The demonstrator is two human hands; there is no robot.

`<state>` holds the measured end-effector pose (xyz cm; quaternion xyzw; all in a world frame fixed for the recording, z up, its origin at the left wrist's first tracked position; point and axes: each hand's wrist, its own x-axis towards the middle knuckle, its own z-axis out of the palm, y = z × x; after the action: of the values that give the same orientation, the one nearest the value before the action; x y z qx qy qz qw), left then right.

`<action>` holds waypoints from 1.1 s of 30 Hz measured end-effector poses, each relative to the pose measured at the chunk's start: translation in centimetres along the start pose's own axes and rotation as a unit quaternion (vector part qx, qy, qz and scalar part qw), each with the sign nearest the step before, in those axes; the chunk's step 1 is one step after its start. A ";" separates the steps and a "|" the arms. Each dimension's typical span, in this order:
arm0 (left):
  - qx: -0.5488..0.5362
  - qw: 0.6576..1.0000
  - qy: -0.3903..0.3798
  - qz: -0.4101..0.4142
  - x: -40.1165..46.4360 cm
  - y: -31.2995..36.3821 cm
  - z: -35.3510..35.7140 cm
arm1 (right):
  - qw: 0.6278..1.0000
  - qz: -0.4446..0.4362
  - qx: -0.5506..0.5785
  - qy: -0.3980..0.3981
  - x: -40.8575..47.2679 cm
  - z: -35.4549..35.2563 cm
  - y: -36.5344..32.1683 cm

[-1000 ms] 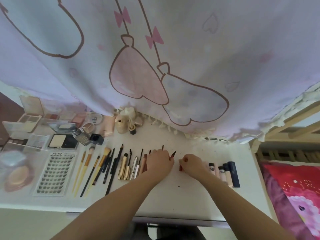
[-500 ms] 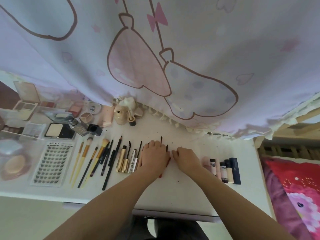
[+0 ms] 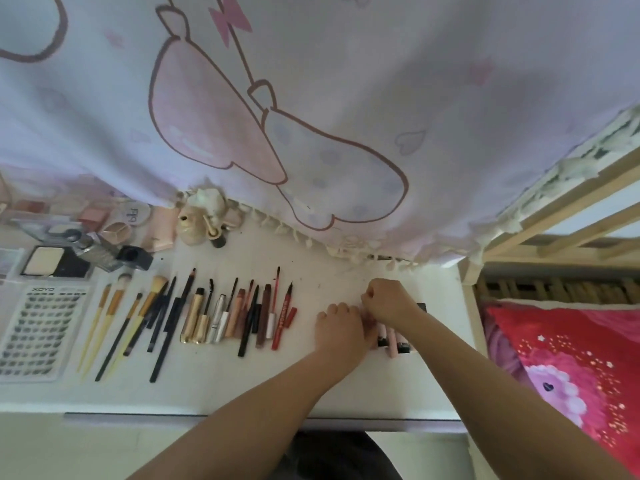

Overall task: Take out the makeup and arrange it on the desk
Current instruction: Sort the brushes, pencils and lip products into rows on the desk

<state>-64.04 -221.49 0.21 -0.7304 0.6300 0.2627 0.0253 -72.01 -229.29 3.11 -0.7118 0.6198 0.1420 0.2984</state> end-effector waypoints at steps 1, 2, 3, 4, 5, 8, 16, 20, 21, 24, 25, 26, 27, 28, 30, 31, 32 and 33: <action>-0.010 1.000 0.001 -0.010 0.1 0.1 0.0 | 1.000 0.000 -0.002 0.003 0.1 0.1 -0.1; -0.019 1.000 0.002 -0.018 0.1 0.3 -0.1 | 1.000 -0.001 -0.009 0.001 0.2 0.2 -0.2; -0.028 0.999 0.001 -0.024 0.1 0.4 -0.2 | 1.000 -0.003 -0.017 -0.003 0.3 0.3 -0.3; -0.038 0.999 -0.002 -0.031 0.1 0.5 -0.2 | 1.000 -0.005 -0.025 -0.006 0.4 0.3 -0.4; -0.048 0.998 -0.003 -0.039 0.0 0.6 -0.4 | 0.999 -0.008 -0.030 -0.008 0.3 0.2 -0.5; -0.051 0.997 0.008 -0.054 -0.1 0.2 -0.8 | 0.999 -0.014 -0.029 -0.005 0.1 0.0 -0.9; -0.135 0.988 0.059 0.034 -2.3 -4.8 -2.9 | 0.990 -0.002 0.113 -0.085 -1.7 -0.5 -4.1; -0.194 0.978 0.043 0.070 -3.6 -6.9 -6.0 | 0.969 -0.028 0.224 -0.095 -3.5 -2.1 -5.9; -0.190 0.978 0.037 0.081 -4.0 -7.3 -6.9 | 0.962 -0.041 0.255 -0.095 -4.0 -2.4 -6.4; -0.177 0.978 0.028 0.106 -5.1 -8.5 -9.6 | 0.940 -0.077 0.322 -0.079 -5.6 -2.8 -7.6; -0.184 0.976 0.020 0.112 -5.4 -8.9 -10.3 | 0.938 -0.089 0.329 -0.066 -6.0 -2.7 -8.0; -0.197 0.973 0.016 0.124 -5.7 -9.2 -10.8 | 0.937 -0.102 0.331 -0.051 -6.5 -2.6 -8.3; -0.213 0.968 0.013 0.129 -5.8 -9.5 -11.1 | 0.937 -0.120 0.328 -0.030 -6.9 -2.5 -8.6; -0.235 0.963 0.014 0.131 -6.0 -9.8 -11.4 | 0.937 -0.144 0.318 -0.002 -7.2 -2.4 -8.8; -0.290 0.948 0.021 0.132 -6.4 -10.3 -12.0 | 0.934 -0.194 0.297 0.051 -7.9 -2.5 -9.1; -0.319 0.938 0.020 0.136 -6.6 -10.5 -12.5 | 0.930 -0.212 0.296 0.052 -8.2 -2.7 -9.2; -0.344 0.928 0.016 0.139 -6.9 -10.7 -12.9 | 0.926 -0.228 0.299 0.031 -8.5 -3.0 -9.2; -0.356 0.924 0.013 0.143 -7.2 -10.8 -13.4 | 0.922 -0.242 0.302 0.000 -8.7 -3.3 -9.2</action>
<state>-49.69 -217.67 11.56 -0.5971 0.5930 0.4608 -0.2820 -65.34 -223.80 12.97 -0.7162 0.4423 -0.1280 0.5245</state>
